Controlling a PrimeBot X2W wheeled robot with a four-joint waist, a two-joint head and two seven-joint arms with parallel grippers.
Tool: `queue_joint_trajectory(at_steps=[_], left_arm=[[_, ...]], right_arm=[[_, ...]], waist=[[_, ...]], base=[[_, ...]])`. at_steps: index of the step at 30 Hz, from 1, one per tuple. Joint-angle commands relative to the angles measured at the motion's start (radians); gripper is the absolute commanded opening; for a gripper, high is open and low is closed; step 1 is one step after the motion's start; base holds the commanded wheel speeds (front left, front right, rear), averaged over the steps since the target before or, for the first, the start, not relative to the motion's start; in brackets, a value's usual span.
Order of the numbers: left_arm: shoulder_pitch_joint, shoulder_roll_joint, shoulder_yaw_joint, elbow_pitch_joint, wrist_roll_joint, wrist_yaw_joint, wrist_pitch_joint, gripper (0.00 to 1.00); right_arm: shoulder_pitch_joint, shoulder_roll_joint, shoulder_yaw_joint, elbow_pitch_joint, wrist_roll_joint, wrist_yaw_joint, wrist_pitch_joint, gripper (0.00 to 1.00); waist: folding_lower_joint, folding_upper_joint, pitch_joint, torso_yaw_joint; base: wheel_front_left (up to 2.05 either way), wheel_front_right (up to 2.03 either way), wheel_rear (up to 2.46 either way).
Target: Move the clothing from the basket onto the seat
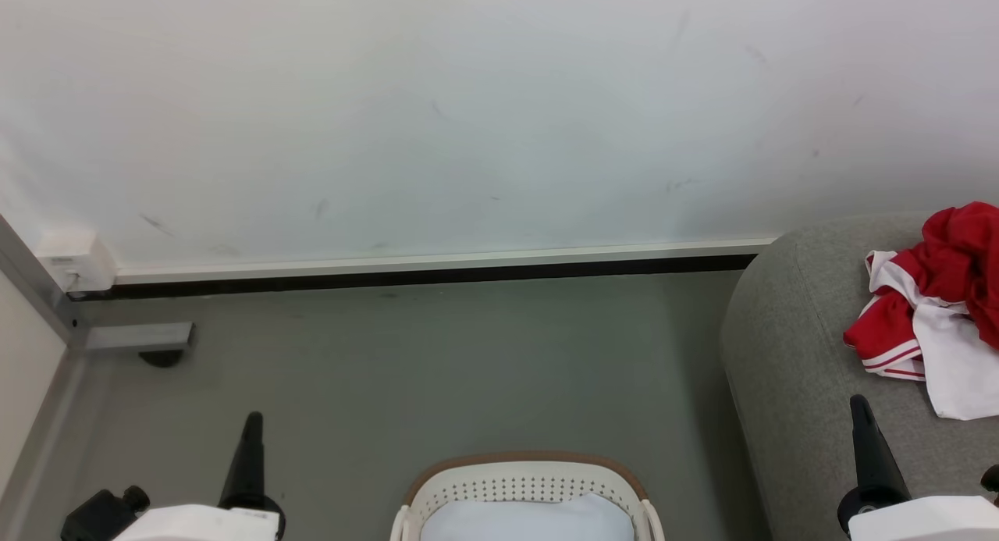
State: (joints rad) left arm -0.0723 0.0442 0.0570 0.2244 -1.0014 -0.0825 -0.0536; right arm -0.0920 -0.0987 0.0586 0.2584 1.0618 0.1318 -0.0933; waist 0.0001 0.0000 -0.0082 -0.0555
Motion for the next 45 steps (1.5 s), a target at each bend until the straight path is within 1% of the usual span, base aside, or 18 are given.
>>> queue_joint_trajectory(at_steps=[1,23,45], left_arm=[[-0.019,0.007,0.006,-0.014,-0.028,0.001,0.006,0.0],[-0.026,0.008,0.026,-0.037,-0.249,0.016,0.067,0.0],[-0.031,0.009,0.044,-0.055,-0.421,0.028,0.116,0.0]], right_arm=[[-0.024,-0.012,-0.006,-0.011,0.028,-0.001,0.004,0.0],[-0.03,-0.034,-0.013,-0.013,0.274,-0.001,0.037,0.0],[-0.034,-0.062,-0.003,-0.017,0.484,-0.002,0.05,0.0]], waist=[[-0.0001,0.0,0.0,0.001],[-0.0001,0.0,0.002,0.017],[-0.0001,0.0,0.003,0.033]], base=[[0.0,0.0,0.0],[0.0,0.0,0.0],[0.0,0.0,0.0]])
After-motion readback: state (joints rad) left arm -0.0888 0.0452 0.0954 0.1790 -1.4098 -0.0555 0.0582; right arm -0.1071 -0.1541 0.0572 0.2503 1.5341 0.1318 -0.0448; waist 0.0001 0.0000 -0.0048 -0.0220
